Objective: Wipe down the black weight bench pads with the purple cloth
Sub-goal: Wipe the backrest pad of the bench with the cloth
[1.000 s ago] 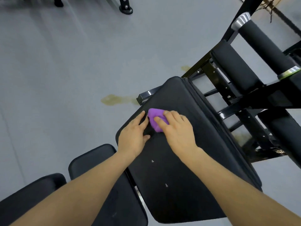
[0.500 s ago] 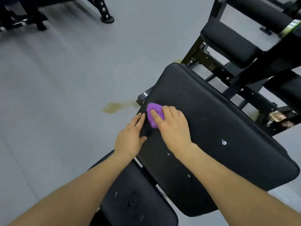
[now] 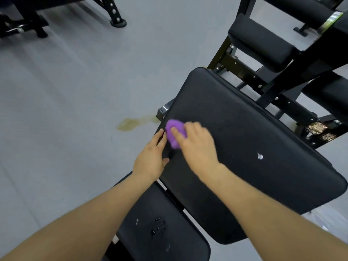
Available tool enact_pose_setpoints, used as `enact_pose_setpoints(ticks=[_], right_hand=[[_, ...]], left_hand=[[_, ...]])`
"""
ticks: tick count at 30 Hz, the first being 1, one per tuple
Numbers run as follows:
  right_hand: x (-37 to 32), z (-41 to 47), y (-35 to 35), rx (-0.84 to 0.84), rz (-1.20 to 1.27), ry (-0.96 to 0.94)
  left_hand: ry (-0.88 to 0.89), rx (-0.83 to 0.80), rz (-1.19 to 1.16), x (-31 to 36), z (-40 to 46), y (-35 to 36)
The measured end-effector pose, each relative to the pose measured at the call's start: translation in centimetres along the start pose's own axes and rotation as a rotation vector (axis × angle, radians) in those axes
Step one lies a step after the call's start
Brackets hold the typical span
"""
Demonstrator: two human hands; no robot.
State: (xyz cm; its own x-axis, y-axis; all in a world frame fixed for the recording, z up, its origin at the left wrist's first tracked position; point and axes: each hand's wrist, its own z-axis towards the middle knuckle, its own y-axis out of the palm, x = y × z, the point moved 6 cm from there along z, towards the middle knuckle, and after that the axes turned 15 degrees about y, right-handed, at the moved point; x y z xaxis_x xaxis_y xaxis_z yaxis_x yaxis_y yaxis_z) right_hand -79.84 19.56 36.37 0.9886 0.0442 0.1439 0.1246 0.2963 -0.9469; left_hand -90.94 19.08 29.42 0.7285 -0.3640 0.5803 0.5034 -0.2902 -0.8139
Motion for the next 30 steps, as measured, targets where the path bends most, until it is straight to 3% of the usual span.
enact_pose_setpoints(ticks=[3, 7, 9, 13, 18, 23, 26, 30], right_hand=[[-0.1, -0.5, 0.6, -0.121, -0.026, -0.056], [2.3, 5.4, -2.0, 0.012, -0.052, 0.093], [3.2, 7.6, -2.4, -0.054, -0.057, 0.157], [6.1, 4.1, -3.1, -0.030, -0.037, 0.222], [13.0, -4.0, -4.9, 0.021, -0.025, 0.320], [10.9, 4.2, -4.4, 0.011, -0.024, 0.404], [10.8, 10.1, -4.5, -0.061, 0.064, 0.453], [12.9, 4.1, -5.7, -0.048, 0.058, 0.320]], left_hand=[[-0.007, -0.058, 0.026, 0.1, 0.0, 0.1], [-0.031, -0.092, 0.041, 0.5, 0.2, 0.3], [-0.043, -0.110, 0.055, 0.5, 0.2, 0.4], [-0.074, -0.135, 0.086, 0.8, 0.4, 0.0], [-0.004, 0.015, 0.162, 4.1, 1.6, -2.3], [0.146, 0.147, 0.193, 7.8, 4.4, -2.6], [0.183, 0.124, 0.238, 8.7, 5.1, -1.2], [0.151, 0.103, 0.296, 8.8, 5.0, -0.8]])
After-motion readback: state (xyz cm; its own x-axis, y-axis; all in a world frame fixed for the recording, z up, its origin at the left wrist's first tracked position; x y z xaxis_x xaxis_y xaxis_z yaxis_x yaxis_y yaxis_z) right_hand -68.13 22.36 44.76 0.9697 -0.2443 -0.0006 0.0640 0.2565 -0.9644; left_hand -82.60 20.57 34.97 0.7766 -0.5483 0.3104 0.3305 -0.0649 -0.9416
